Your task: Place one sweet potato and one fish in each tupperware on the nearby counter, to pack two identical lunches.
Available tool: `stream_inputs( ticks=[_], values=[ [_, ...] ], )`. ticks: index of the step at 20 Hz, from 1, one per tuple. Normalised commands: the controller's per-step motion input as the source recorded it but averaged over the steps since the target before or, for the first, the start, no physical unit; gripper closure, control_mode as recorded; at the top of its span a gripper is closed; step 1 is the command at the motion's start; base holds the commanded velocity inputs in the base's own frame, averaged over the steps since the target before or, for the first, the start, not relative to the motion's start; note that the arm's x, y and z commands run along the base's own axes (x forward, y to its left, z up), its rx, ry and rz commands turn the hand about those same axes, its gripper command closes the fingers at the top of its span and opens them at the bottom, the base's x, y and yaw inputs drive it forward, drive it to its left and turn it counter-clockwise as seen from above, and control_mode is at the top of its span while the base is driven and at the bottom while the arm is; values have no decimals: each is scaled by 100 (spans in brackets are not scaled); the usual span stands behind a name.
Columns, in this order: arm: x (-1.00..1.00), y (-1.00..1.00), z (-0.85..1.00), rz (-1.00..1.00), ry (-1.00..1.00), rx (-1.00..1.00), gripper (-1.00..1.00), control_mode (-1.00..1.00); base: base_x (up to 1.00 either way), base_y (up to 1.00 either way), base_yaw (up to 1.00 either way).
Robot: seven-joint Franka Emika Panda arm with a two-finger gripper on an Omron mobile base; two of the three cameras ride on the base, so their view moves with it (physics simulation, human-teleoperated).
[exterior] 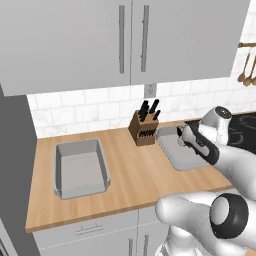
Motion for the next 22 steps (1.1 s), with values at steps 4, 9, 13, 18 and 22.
stream_inputs(
  ticks=[4, 9, 13, 18, 22],
  values=[
    [43, -8, -36, 0, 0, 0, 100, -100, 0, 0, 0],
    [33, -12, -41, 0, 0, 0, 100, -100, 0, 0, 0],
    [42, -1, -26, 0, 3, 0, 100, -100, 0, 0, 0],
    [45, -2, -25, 0, 7, 0, 100, -100, 0, 0, 0],
    [38, -29, -23, 0, 5, 2, 100, -100, 0, 0, 0]
  ],
)
